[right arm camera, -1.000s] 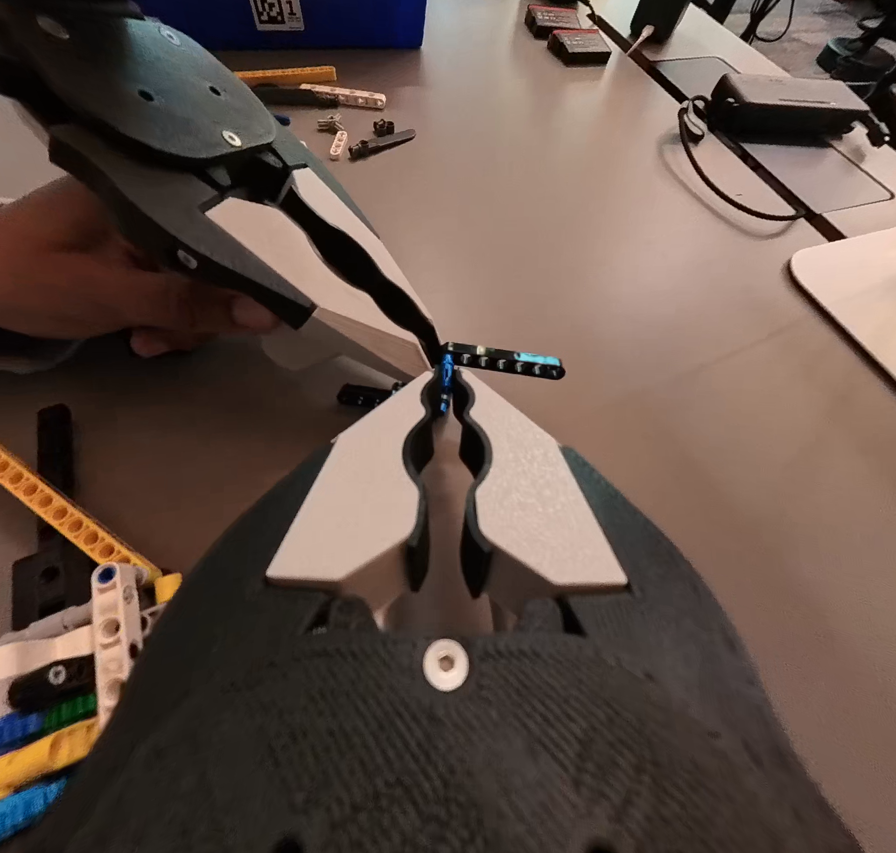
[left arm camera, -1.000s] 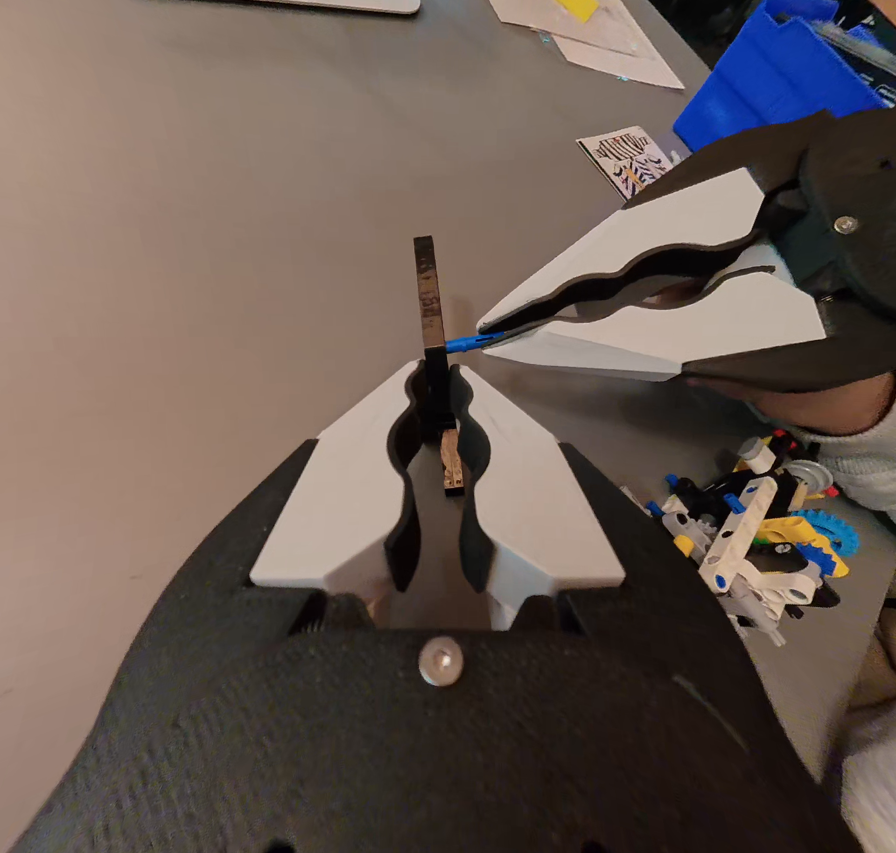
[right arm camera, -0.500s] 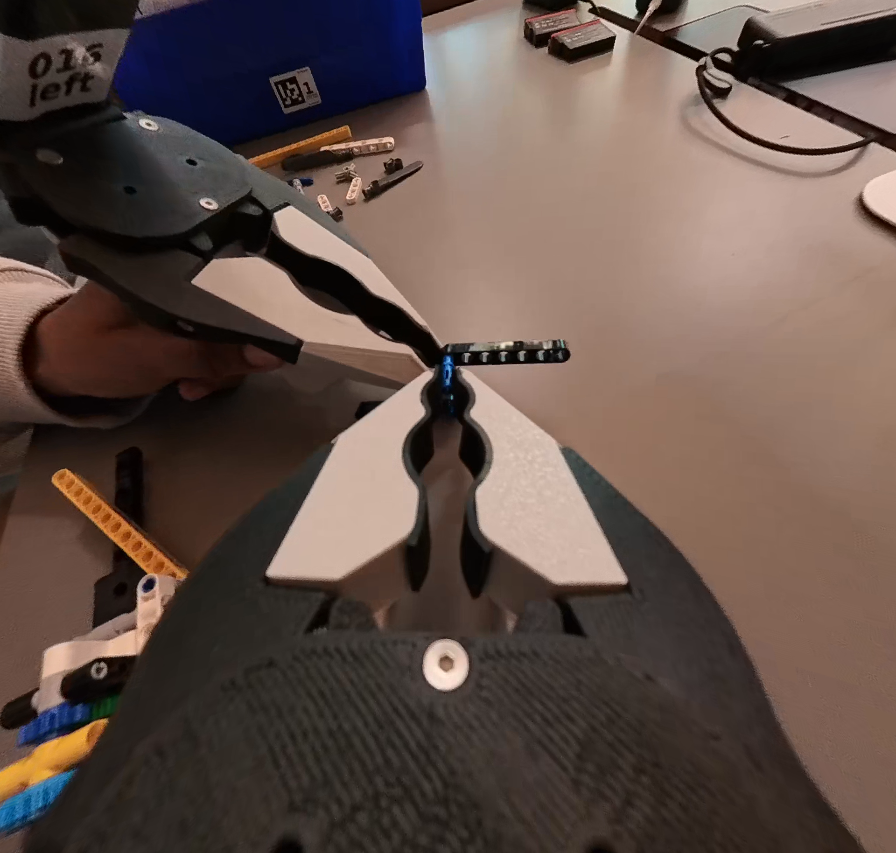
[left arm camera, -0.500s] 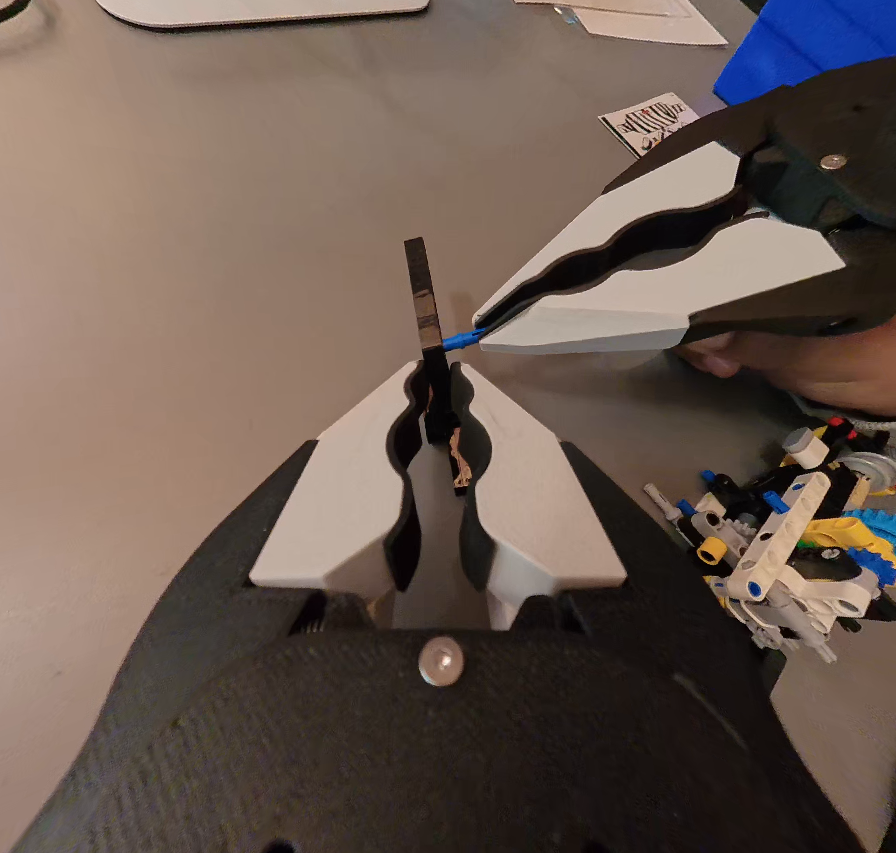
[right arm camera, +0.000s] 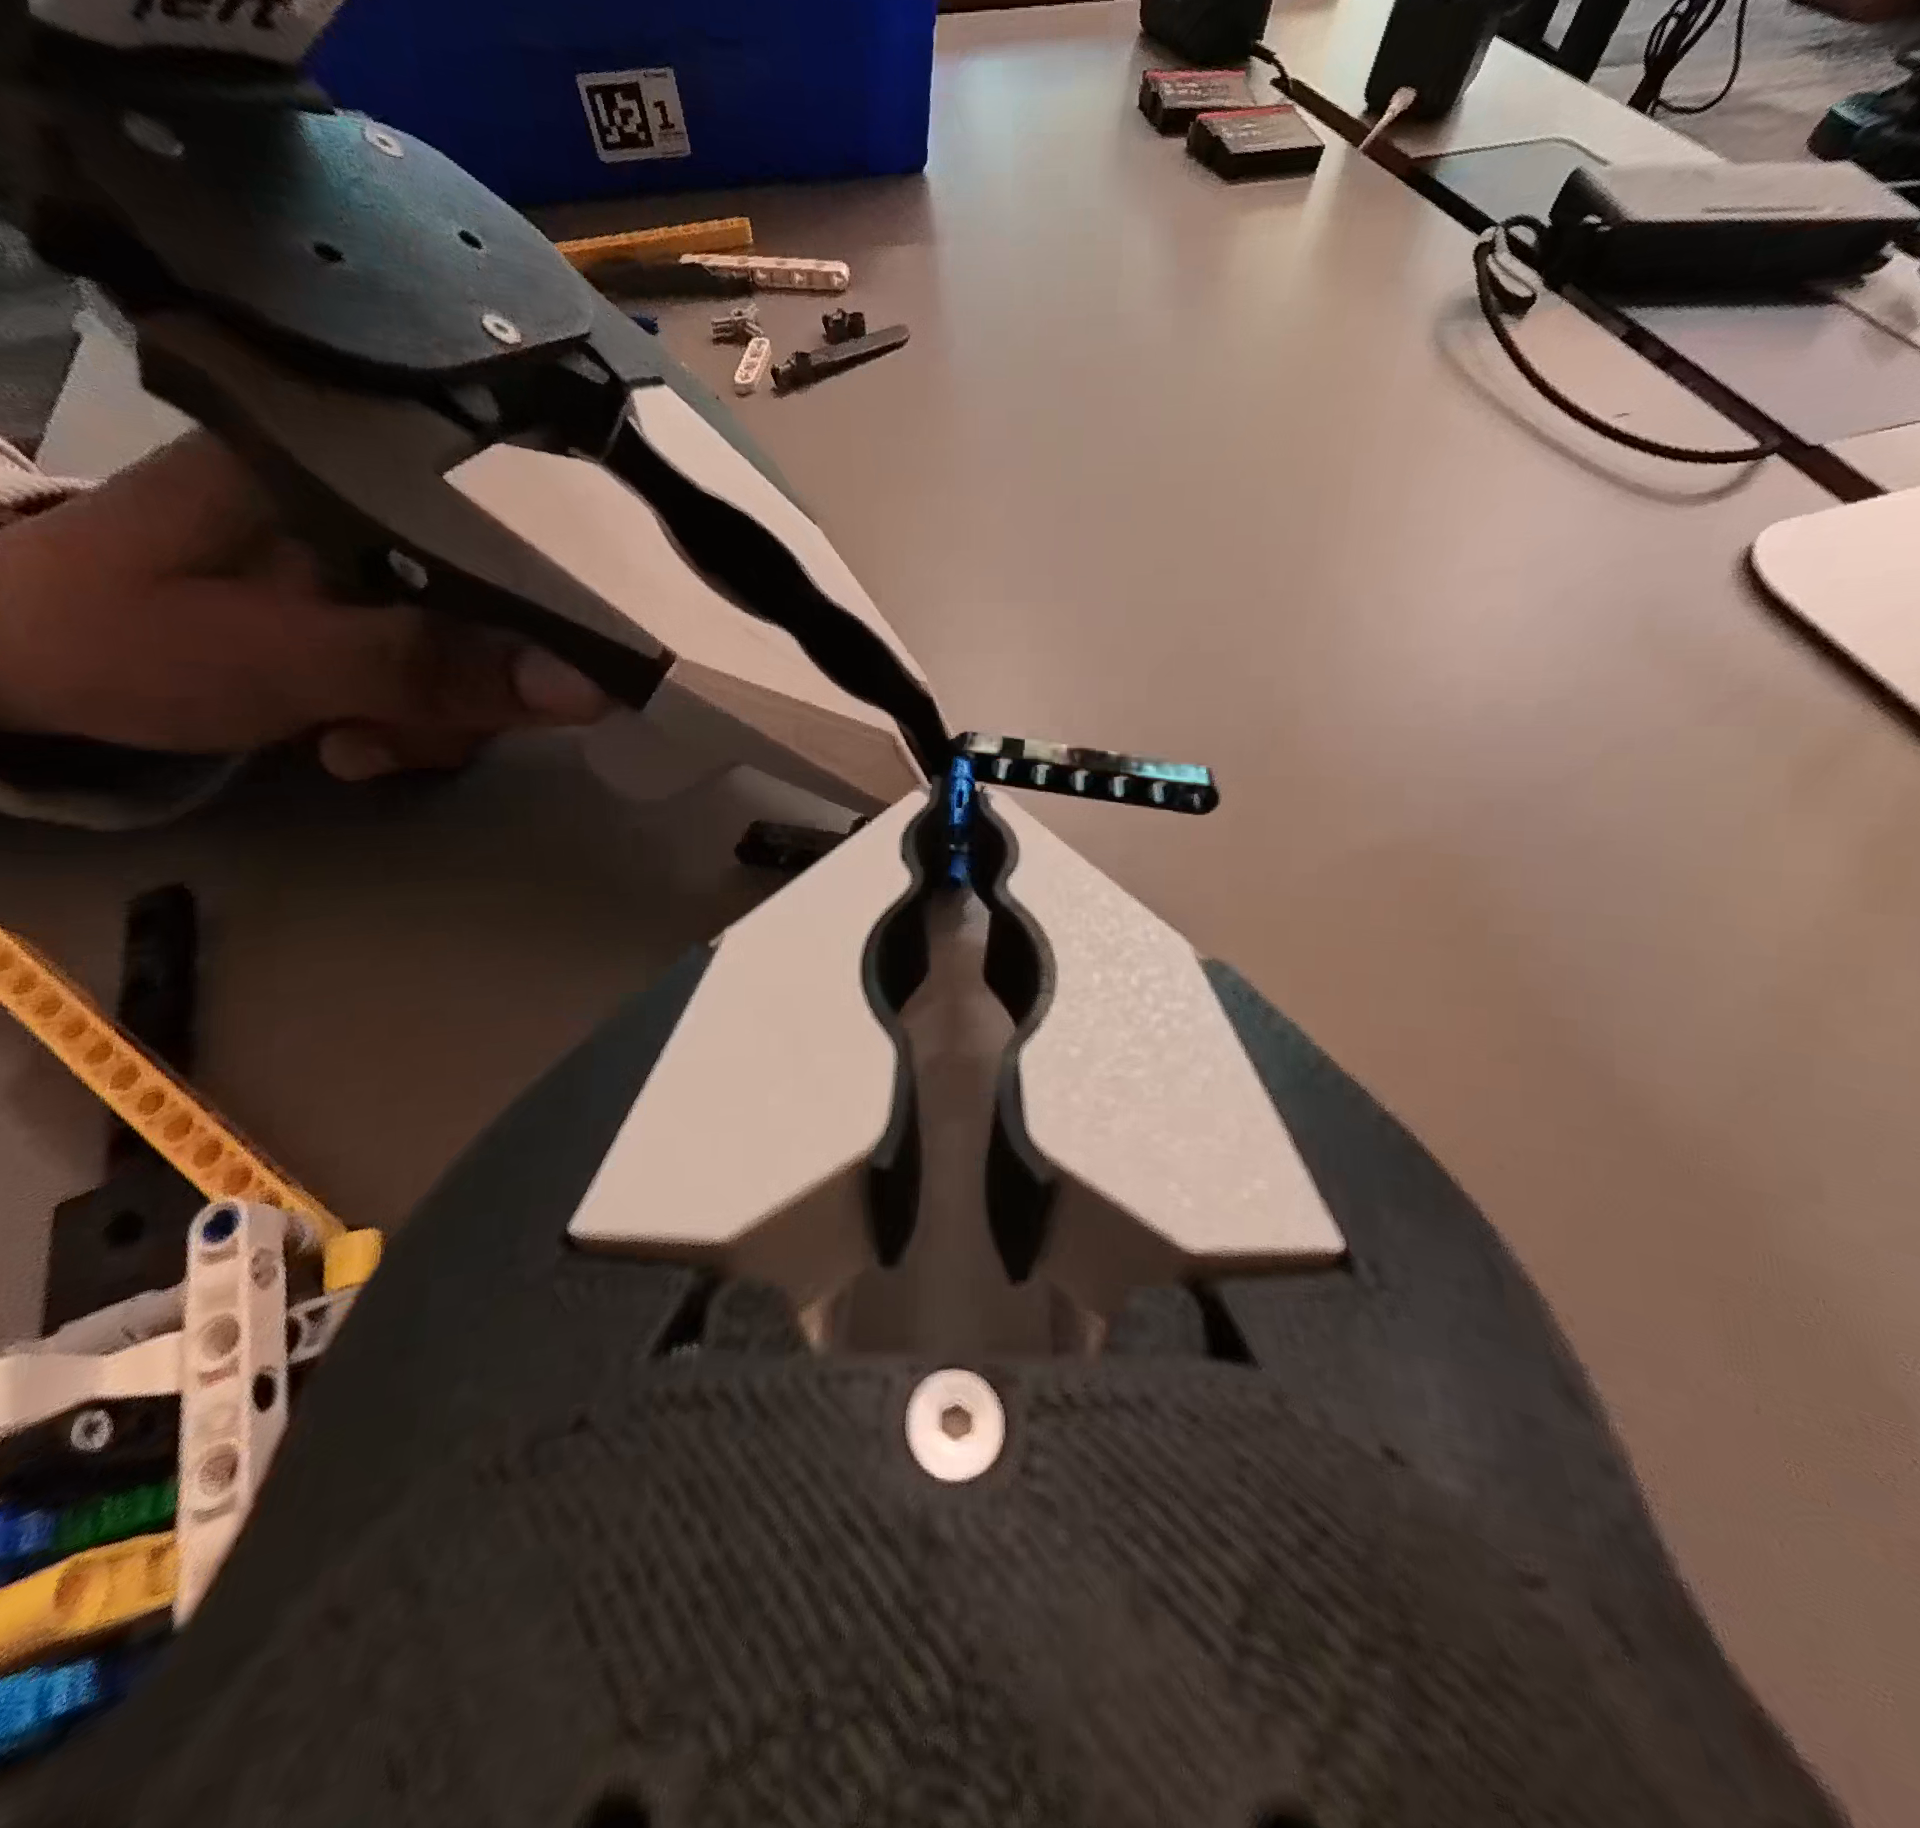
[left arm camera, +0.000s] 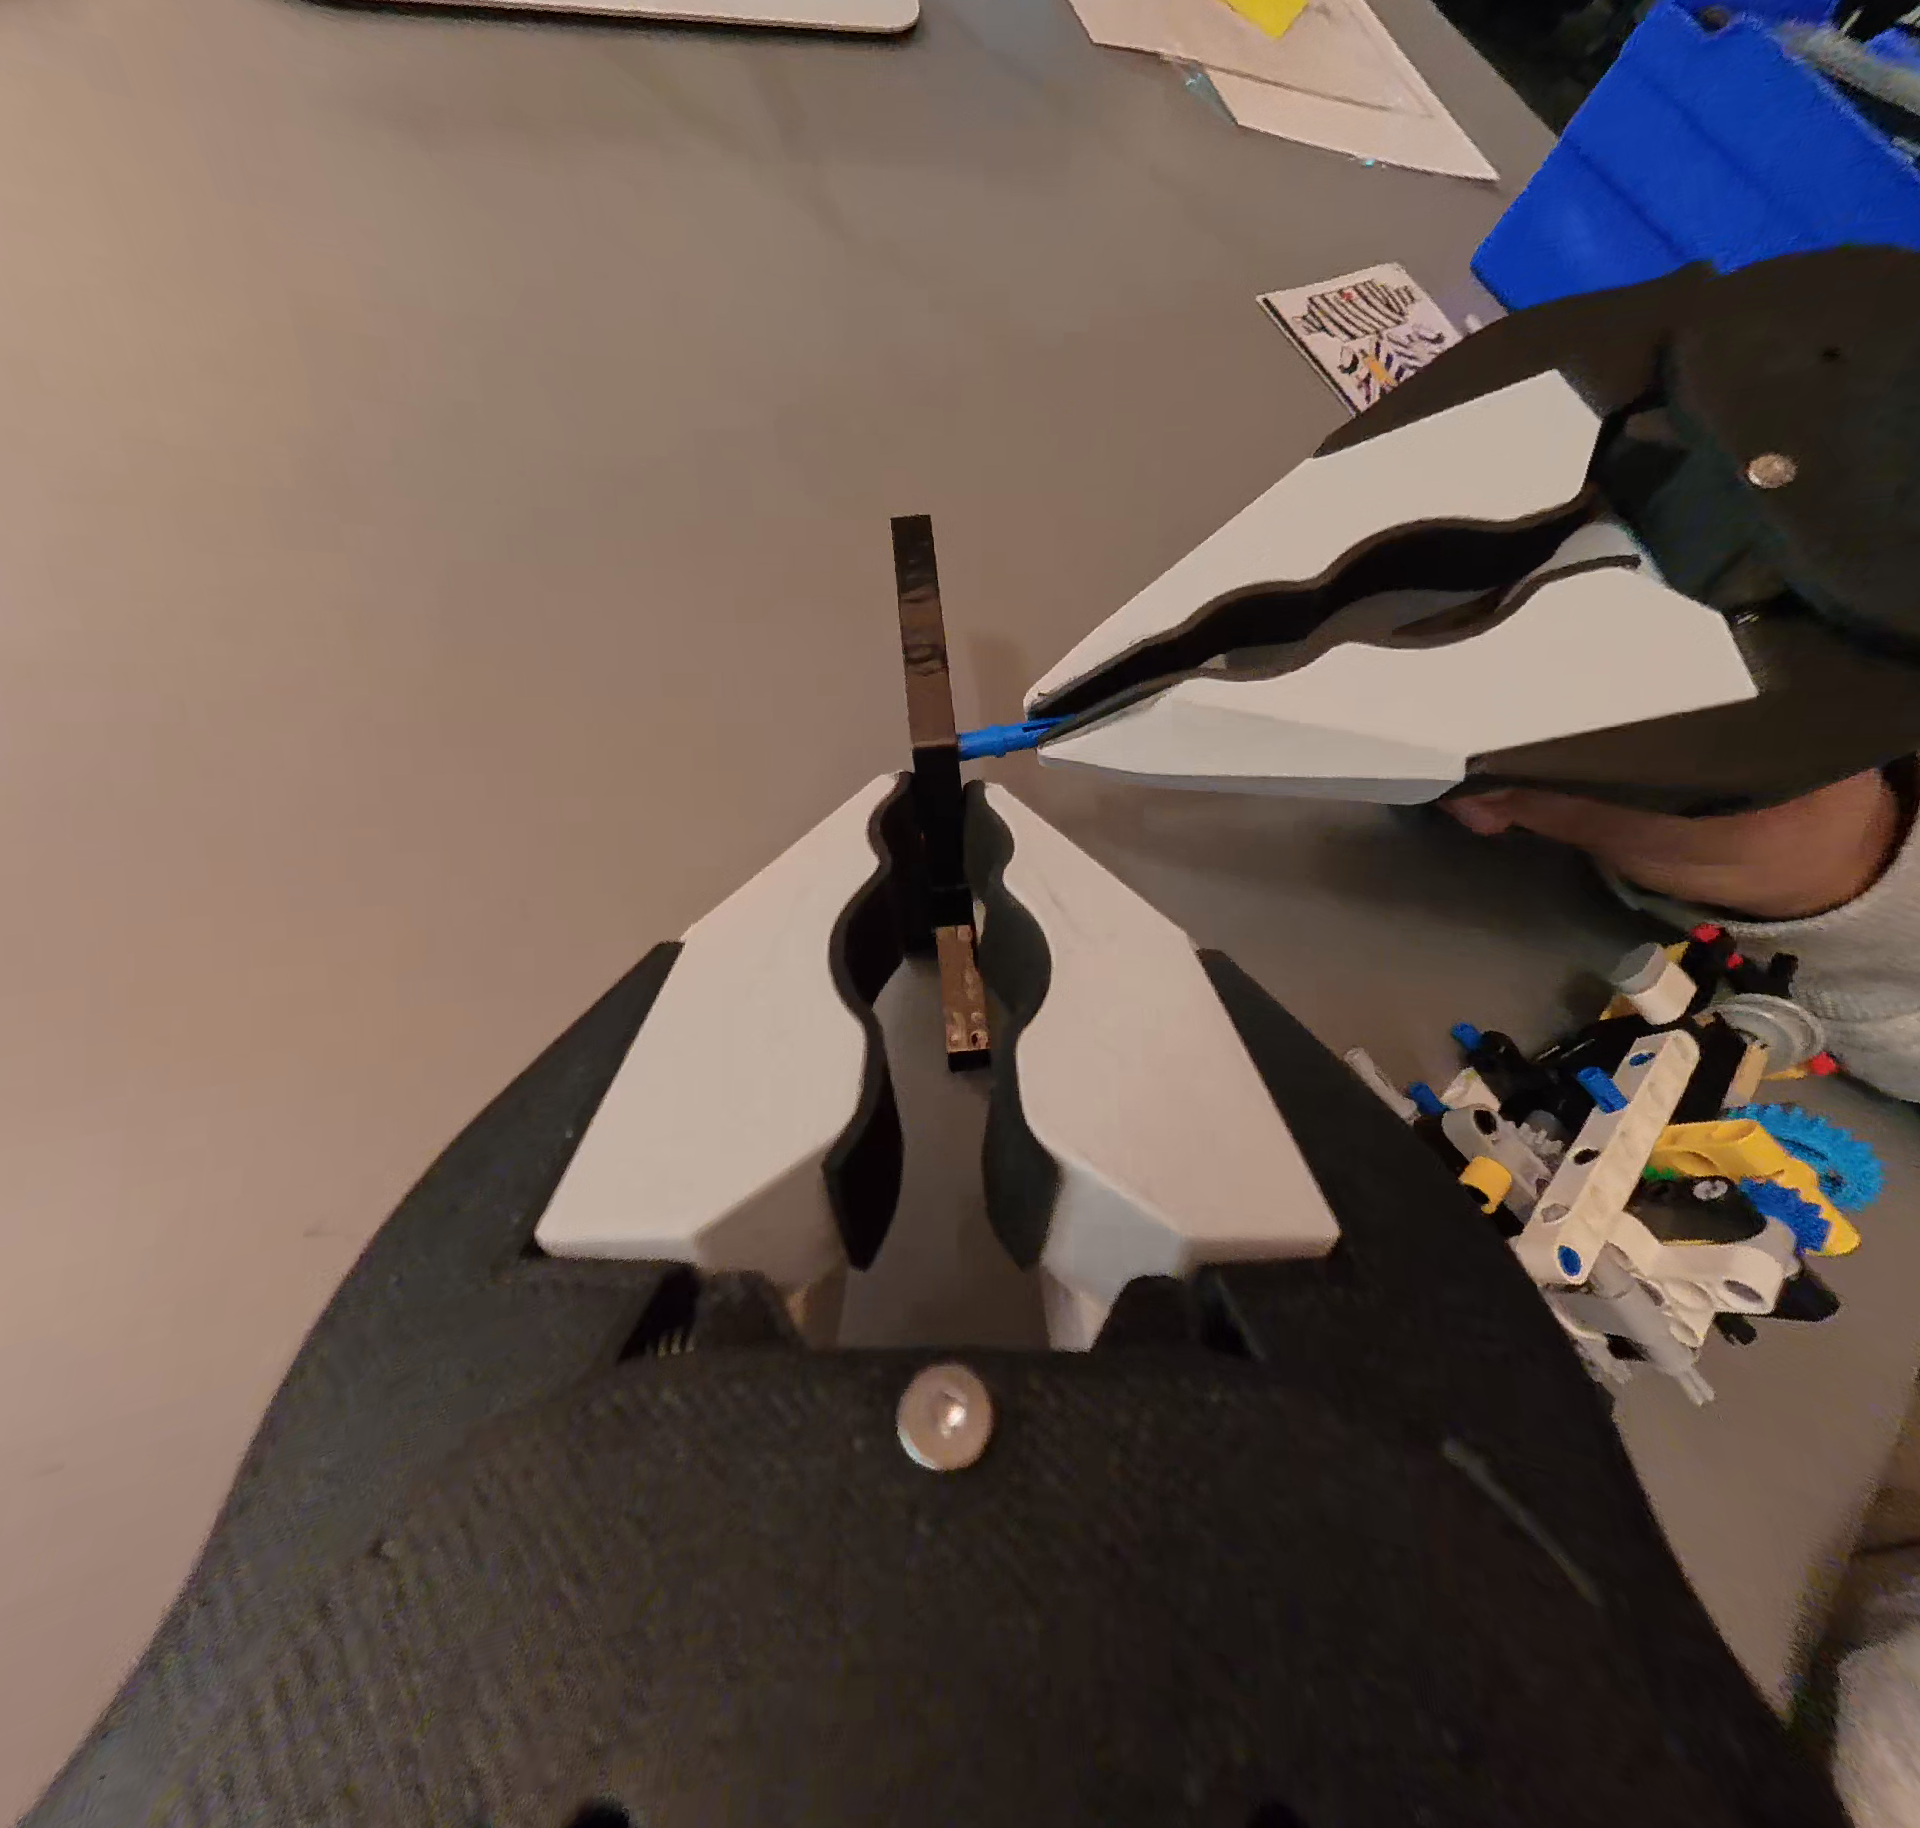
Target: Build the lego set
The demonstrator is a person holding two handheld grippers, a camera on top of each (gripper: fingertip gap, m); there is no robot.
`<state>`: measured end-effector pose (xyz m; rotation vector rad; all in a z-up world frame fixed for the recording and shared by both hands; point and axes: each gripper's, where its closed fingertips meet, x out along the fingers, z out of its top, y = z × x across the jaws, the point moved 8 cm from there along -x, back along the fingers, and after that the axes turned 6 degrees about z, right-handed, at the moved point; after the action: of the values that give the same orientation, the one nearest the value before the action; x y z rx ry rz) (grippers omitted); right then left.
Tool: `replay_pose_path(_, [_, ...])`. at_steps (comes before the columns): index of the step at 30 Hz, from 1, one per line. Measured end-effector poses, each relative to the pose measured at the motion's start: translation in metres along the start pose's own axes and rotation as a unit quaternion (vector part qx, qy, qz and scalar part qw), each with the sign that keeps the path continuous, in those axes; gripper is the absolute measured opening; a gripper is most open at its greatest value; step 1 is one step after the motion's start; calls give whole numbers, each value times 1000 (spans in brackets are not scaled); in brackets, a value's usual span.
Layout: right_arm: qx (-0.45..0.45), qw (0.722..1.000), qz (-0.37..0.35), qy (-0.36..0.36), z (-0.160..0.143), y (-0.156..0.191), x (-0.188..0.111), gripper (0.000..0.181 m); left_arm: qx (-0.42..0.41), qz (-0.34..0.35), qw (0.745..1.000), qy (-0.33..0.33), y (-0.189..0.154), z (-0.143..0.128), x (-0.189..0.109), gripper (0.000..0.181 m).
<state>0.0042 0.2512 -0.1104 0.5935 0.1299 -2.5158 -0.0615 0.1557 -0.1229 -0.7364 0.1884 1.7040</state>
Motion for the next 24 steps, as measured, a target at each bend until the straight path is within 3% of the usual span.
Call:
replay_pose_path(1, [-7,1000,-3,0,0,1,0,3,-3,-2,1000,0,0,0,0,7])
replay_pose_path(13, [-149,985,-77,40,2,12,5,3,-13,-1,1000,0,2,0,0,8])
replay_pose_path(24, [-97,994,-41,24,0,4,2,3,5,11,1000,0,-1,0,0,8])
